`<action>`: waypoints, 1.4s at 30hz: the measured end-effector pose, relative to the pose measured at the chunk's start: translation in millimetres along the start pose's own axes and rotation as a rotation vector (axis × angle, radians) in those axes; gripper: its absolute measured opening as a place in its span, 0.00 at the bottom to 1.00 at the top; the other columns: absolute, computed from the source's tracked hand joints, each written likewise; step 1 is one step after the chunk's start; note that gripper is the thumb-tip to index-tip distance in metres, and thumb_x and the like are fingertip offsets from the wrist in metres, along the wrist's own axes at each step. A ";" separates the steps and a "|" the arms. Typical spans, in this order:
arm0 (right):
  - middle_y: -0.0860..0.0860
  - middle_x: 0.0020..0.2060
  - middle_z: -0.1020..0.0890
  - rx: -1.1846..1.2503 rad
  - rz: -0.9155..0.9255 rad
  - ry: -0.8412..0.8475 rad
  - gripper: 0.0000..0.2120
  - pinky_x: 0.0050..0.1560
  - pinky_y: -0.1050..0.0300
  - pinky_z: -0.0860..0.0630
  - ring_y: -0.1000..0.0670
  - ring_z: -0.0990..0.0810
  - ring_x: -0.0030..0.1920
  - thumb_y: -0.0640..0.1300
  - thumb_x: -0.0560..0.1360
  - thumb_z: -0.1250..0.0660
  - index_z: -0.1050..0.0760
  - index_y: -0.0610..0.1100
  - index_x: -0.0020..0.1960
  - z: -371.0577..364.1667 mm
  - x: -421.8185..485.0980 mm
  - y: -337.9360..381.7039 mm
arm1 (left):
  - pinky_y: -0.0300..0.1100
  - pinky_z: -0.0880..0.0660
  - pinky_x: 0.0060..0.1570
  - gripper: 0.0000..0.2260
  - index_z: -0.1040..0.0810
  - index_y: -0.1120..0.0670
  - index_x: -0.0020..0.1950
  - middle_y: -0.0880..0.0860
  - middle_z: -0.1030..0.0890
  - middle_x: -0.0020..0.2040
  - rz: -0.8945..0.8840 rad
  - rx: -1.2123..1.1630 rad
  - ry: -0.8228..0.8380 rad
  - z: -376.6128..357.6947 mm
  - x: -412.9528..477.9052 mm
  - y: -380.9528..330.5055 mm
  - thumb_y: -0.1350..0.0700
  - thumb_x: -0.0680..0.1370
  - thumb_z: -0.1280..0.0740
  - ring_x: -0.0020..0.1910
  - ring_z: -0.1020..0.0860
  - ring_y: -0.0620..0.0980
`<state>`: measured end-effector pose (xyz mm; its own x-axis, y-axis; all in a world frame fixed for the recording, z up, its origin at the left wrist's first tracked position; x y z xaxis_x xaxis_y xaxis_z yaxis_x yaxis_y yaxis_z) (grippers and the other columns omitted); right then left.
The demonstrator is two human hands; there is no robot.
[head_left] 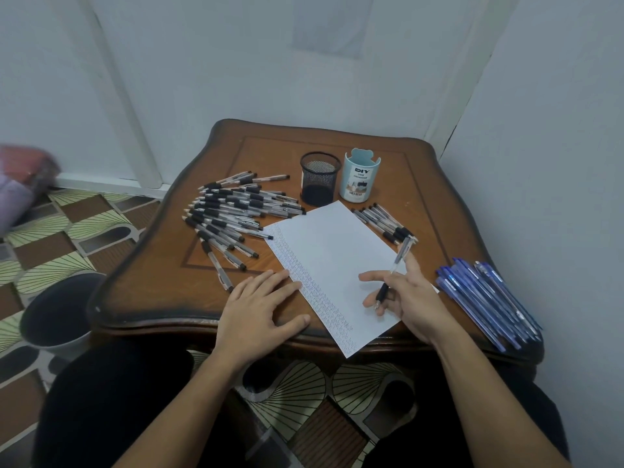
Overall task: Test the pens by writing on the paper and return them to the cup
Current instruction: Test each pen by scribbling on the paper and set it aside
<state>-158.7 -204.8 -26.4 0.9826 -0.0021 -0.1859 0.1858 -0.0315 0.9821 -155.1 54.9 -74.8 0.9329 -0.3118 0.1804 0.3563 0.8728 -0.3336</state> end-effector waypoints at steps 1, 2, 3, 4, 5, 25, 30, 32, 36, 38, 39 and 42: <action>0.43 0.49 0.15 -0.008 -0.010 -0.001 0.27 0.33 0.55 0.25 0.43 0.18 0.36 0.35 0.85 0.49 0.51 0.55 0.77 0.1 0.6 0.5 | 0.40 0.55 0.72 0.34 0.33 0.36 0.72 0.37 0.38 0.75 -0.001 0.000 -0.002 -0.2 0.0 0.2 0.24 0.71 0.54 0.75 0.45 0.39; 0.43 0.49 0.15 -0.018 -0.017 -0.001 0.26 0.33 0.55 0.25 0.44 0.18 0.36 0.36 0.85 0.49 0.51 0.56 0.77 0.6 1.0 1.2 | 0.40 0.55 0.72 0.34 0.33 0.36 0.72 0.37 0.38 0.75 -0.002 -0.002 -0.007 -0.5 0.0 0.4 0.24 0.71 0.53 0.75 0.45 0.39; 0.43 0.49 0.15 -0.026 -0.023 -0.003 0.25 0.32 0.55 0.26 0.43 0.18 0.36 0.36 0.85 0.49 0.49 0.55 0.77 1.7 2.3 1.4 | 0.40 0.55 0.72 0.34 0.33 0.36 0.72 0.37 0.37 0.75 -0.004 -0.004 -0.013 -0.5 0.1 0.6 0.24 0.71 0.54 0.75 0.44 0.39; 0.42 0.49 0.15 -0.036 -0.029 -0.006 0.24 0.32 0.55 0.26 0.43 0.18 0.36 0.37 0.85 0.49 0.48 0.53 0.77 2.8 3.7 1.7 | 0.41 0.54 0.72 0.34 0.33 0.36 0.71 0.37 0.37 0.75 -0.005 -0.003 -0.015 -1.0 0.1 1.0 0.24 0.71 0.54 0.75 0.44 0.39; 0.43 0.49 0.15 -0.047 -0.032 -0.011 0.24 0.31 0.56 0.26 0.43 0.18 0.37 0.37 0.85 0.49 0.47 0.52 0.77 4.1 5.9 2.2 | 0.41 0.54 0.72 0.34 0.33 0.36 0.71 0.37 0.37 0.75 -0.008 -0.002 -0.016 -1.0 0.3 1.2 0.24 0.71 0.54 0.75 0.44 0.39; 0.44 0.54 0.18 -1.394 -0.067 -0.287 0.12 0.54 0.55 0.21 0.46 0.21 0.50 0.41 0.80 0.35 0.22 0.42 0.62 45.1 140.3 46.6 | 0.41 0.52 0.71 0.31 0.29 0.37 0.69 0.38 0.33 0.73 -0.034 -0.044 -0.087 -6.3 -0.2 3.3 0.25 0.73 0.51 0.74 0.38 0.42; 0.44 0.53 0.20 -1.425 0.065 -0.418 0.12 0.46 0.57 0.25 0.48 0.24 0.47 0.45 0.81 0.38 0.21 0.43 0.61 41.3 143.1 45.8 | 0.42 0.49 0.71 0.29 0.28 0.38 0.68 0.39 0.31 0.72 -0.038 -0.050 -0.105 -7.4 0.2 3.6 0.26 0.74 0.48 0.73 0.35 0.43; 0.44 0.51 0.21 -1.378 0.213 -0.405 0.12 0.47 0.55 0.26 0.46 0.24 0.49 0.43 0.81 0.39 0.20 0.43 0.59 27.9 146.2 46.5 | 0.42 0.49 0.71 0.28 0.27 0.38 0.68 0.39 0.30 0.72 -0.035 -0.056 -0.106 -6.7 0.4 3.3 0.27 0.74 0.47 0.72 0.35 0.43; 0.45 0.55 0.19 -1.161 0.331 -0.074 0.11 0.50 0.59 0.31 0.47 0.22 0.55 0.39 0.79 0.36 0.18 0.41 0.58 -25.2 154.3 41.6 | 0.42 0.49 0.71 0.28 0.27 0.38 0.68 0.40 0.30 0.71 -0.034 -0.066 -0.096 -4.8 0.7 2.8 0.27 0.74 0.46 0.72 0.34 0.43; 0.45 0.56 0.19 -1.089 0.337 0.014 0.11 0.53 0.58 0.31 0.47 0.23 0.56 0.39 0.79 0.36 0.19 0.42 0.59 -55.9 161.7 36.5 | 0.41 0.50 0.70 0.28 0.27 0.38 0.68 0.40 0.30 0.71 -0.030 -0.066 -0.091 -3.3 0.9 2.1 0.27 0.74 0.46 0.72 0.34 0.44; 0.46 0.57 0.21 -1.069 0.331 0.039 0.12 0.54 0.57 0.31 0.47 0.23 0.56 0.39 0.80 0.37 0.19 0.43 0.60 -69.5 166.9 33.2 | 0.40 0.51 0.70 0.28 0.27 0.38 0.68 0.40 0.30 0.71 -0.027 -0.065 -0.089 -2.6 0.9 1.8 0.27 0.74 0.45 0.72 0.34 0.43; 0.44 0.61 0.25 -1.051 0.268 0.036 0.16 0.60 0.51 0.29 0.43 0.25 0.60 0.40 0.80 0.37 0.23 0.46 0.67 -96.5 182.8 23.4 | 0.38 0.54 0.71 0.28 0.28 0.37 0.69 0.39 0.31 0.72 -0.024 -0.064 -0.082 -0.8 1.0 1.4 0.28 0.73 0.44 0.73 0.37 0.43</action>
<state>26.0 -109.5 -34.5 0.9886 0.1485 0.0230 -0.1382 0.8376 0.5285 -153.6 55.5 -75.8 0.9175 -0.2982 0.2633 0.3834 0.8391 -0.3859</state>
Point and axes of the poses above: each hand's wrist, its own x-axis towards the middle knuckle, its own z-axis out of the back of the hand, y = z × x, the point moved 1 cm from there along x, towards the middle knuckle
